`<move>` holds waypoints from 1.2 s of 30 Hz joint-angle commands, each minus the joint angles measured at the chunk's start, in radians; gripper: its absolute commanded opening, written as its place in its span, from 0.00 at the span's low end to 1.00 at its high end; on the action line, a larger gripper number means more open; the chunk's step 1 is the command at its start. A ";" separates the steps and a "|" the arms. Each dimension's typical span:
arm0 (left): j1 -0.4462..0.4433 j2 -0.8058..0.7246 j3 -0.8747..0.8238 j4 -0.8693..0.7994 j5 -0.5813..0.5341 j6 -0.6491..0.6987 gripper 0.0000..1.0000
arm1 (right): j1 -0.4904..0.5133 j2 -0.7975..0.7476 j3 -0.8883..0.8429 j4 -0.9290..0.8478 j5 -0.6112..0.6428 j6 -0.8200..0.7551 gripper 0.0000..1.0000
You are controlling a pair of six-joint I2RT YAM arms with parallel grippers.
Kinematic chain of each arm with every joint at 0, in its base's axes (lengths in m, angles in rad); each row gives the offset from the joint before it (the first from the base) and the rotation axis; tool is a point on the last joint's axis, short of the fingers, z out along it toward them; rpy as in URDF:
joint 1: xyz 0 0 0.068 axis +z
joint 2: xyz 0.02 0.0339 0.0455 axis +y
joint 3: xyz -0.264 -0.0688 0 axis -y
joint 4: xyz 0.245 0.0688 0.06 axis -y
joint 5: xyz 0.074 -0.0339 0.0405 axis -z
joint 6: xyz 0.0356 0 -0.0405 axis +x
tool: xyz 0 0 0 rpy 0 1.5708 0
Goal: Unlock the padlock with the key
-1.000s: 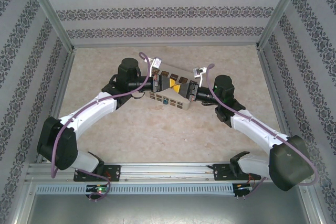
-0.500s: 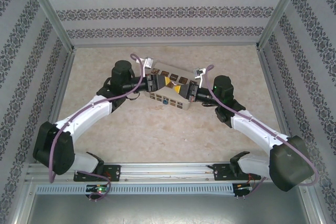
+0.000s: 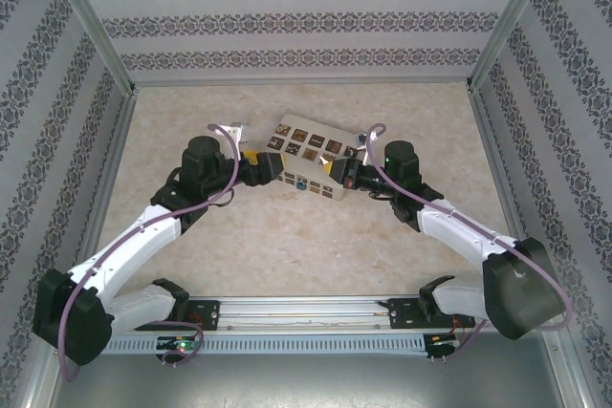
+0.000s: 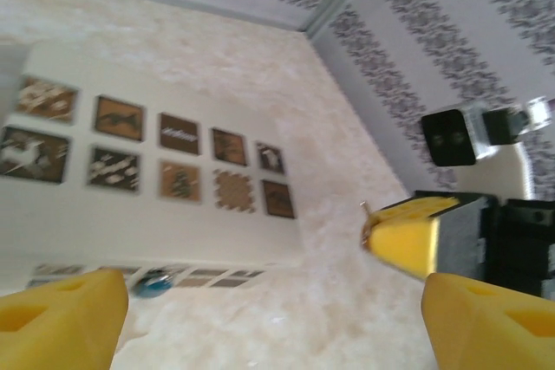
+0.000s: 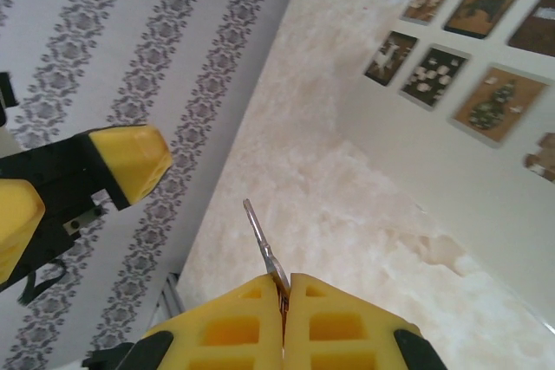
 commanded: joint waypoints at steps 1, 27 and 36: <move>0.008 -0.026 -0.035 -0.035 -0.093 0.066 0.88 | -0.016 0.033 -0.005 -0.019 0.030 -0.060 0.00; 0.008 0.261 -0.069 0.061 0.035 0.087 0.82 | -0.074 0.300 0.108 -0.027 -0.004 -0.208 0.00; -0.003 0.387 -0.045 0.139 0.068 0.070 0.74 | -0.073 0.337 0.067 -0.029 -0.007 -0.209 0.00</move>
